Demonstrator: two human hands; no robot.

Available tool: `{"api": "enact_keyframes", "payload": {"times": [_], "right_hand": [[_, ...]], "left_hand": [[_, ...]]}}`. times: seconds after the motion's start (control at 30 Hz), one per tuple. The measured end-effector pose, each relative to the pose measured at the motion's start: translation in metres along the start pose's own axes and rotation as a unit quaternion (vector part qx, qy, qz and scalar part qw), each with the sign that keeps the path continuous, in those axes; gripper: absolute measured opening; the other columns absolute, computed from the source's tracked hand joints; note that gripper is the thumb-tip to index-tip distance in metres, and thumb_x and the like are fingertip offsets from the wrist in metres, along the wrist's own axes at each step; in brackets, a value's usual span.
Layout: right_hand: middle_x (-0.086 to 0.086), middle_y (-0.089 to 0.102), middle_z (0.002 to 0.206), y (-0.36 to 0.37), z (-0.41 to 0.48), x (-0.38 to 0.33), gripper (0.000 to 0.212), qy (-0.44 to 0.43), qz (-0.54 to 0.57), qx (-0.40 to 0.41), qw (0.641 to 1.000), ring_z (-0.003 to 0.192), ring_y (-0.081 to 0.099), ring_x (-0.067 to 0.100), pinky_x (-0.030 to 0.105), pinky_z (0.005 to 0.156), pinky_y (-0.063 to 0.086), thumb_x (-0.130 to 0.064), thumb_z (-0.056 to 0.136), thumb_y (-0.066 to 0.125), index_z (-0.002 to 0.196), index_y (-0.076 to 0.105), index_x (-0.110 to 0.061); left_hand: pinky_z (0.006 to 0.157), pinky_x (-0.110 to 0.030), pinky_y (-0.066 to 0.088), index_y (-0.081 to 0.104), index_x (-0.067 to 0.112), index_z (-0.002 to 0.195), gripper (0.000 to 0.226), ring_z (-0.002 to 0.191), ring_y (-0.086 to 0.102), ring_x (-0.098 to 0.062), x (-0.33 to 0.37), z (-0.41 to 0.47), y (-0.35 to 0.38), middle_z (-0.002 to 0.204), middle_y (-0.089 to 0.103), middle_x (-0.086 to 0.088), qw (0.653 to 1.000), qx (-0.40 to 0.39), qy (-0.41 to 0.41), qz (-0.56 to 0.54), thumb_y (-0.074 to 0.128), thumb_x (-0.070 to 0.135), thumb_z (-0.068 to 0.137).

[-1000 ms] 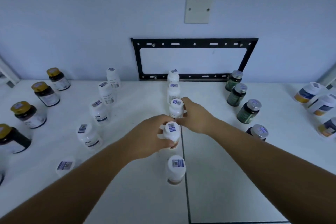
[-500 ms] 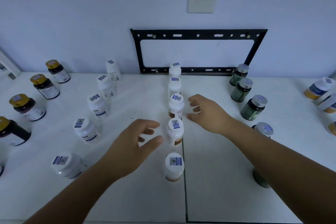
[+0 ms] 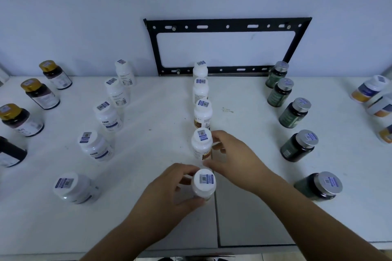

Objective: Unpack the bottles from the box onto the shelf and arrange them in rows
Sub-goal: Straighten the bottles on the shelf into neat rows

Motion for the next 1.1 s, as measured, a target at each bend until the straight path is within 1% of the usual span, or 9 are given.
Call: {"api": "enact_keyframes", "payload": {"times": [0.1,0.23,0.33,0.47,0.53,0.67,0.8,0.93,1.1], "right_hand": [[-0.023,0.057,0.116,0.002,0.002,0.001,0.049,0.009,-0.012,0.02,1.0,0.095,0.055,-0.008,0.015,0.081,0.041,-0.044,0.082,0.068,0.126,0.048,-0.036],[-0.011,0.058,0.123,-0.005,-0.006,-0.004,0.051,0.02,-0.049,0.008,0.999,0.103,0.055,0.001,0.022,0.09,0.045,-0.044,0.084,0.067,0.13,0.05,-0.027],[-0.011,0.058,0.121,-0.036,-0.02,-0.017,0.051,-0.02,-0.081,0.02,0.996,0.097,0.048,-0.007,0.009,0.085,0.04,-0.044,0.085,0.068,0.131,0.053,-0.025],[-0.02,0.064,0.107,-0.11,-0.048,-0.015,0.034,-0.011,-0.068,0.096,0.993,0.1,0.057,-0.007,0.017,0.087,0.047,-0.047,0.081,0.065,0.112,0.061,-0.034],[-0.021,0.065,0.104,-0.142,-0.065,0.001,0.027,0.011,-0.059,0.117,0.991,0.1,0.059,-0.008,0.013,0.087,0.046,-0.044,0.08,0.067,0.105,0.062,-0.036],[-0.025,0.064,0.104,-0.179,-0.084,0.05,0.03,0.044,-0.062,0.116,0.99,0.1,0.058,-0.009,0.013,0.087,0.047,-0.04,0.08,0.074,0.108,0.062,-0.037],[-0.014,0.059,0.117,-0.186,-0.08,0.096,0.05,0.034,-0.069,0.068,0.995,0.106,0.058,0.002,0.031,0.094,0.048,-0.041,0.077,0.077,0.12,0.054,-0.031],[-0.014,0.056,0.126,-0.174,-0.068,0.124,0.061,0.027,-0.037,0.008,0.999,0.107,0.057,0.003,0.033,0.094,0.049,-0.048,0.076,0.074,0.128,0.047,-0.032],[-0.009,0.064,0.107,-0.16,-0.061,0.135,0.042,-0.016,-0.019,-0.008,1.0,0.096,0.06,0.009,0.038,0.087,0.051,-0.042,0.08,0.07,0.115,0.052,-0.028]], "left_hand": [[0.078,-0.007,0.042,0.051,0.055,0.11,0.047,0.104,0.056,0.011,0.0,0.002,0.001,0.115,0.055,0.039,1.0,0.001,0.01,0.004,0.067,0.069,0.068],[0.081,-0.013,0.044,0.048,0.054,0.116,0.057,0.106,0.057,0.01,-0.005,-0.001,0.0,0.117,0.056,0.036,1.0,-0.005,0.008,-0.004,0.069,0.072,0.066],[0.082,-0.022,0.048,0.048,0.05,0.12,0.073,0.106,0.058,0.007,-0.004,0.0,-0.018,0.118,0.055,0.032,0.999,0.019,0.019,0.019,0.066,0.084,0.058],[0.077,-0.026,0.048,0.053,0.045,0.115,0.053,0.103,0.058,-0.003,0.027,0.014,-0.041,0.113,0.055,0.024,0.989,0.094,0.089,0.069,0.066,0.071,0.07],[0.076,-0.021,0.045,0.055,0.043,0.112,0.045,0.103,0.057,-0.002,0.052,0.019,-0.037,0.113,0.055,0.024,0.986,0.109,0.109,0.067,0.063,0.065,0.075],[0.078,-0.009,0.042,0.057,0.045,0.111,0.039,0.104,0.056,-0.001,0.109,0.024,-0.002,0.111,0.056,0.024,0.983,0.091,0.148,0.059,0.062,0.065,0.079],[0.083,-0.014,0.045,0.052,0.048,0.118,0.047,0.109,0.053,0.01,0.144,0.036,0.062,0.115,0.052,0.032,0.989,0.03,0.137,0.051,0.061,0.07,0.077],[0.091,-0.016,0.043,0.045,0.05,0.127,0.064,0.116,0.046,0.014,0.16,0.054,0.126,0.128,0.043,0.038,0.996,-0.017,0.085,0.034,0.066,0.072,0.072],[0.085,-0.006,0.04,0.048,0.049,0.124,0.052,0.11,0.051,0.014,0.166,0.063,0.164,0.122,0.049,0.038,0.998,-0.007,0.049,0.029,0.071,0.056,0.078]]}}
Point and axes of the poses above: each hand's wrist, its own z-axis towards the middle knuckle, its own y-axis out of the palm, x = y × z, the point moved 3 cm from there along z, towards the middle knuckle
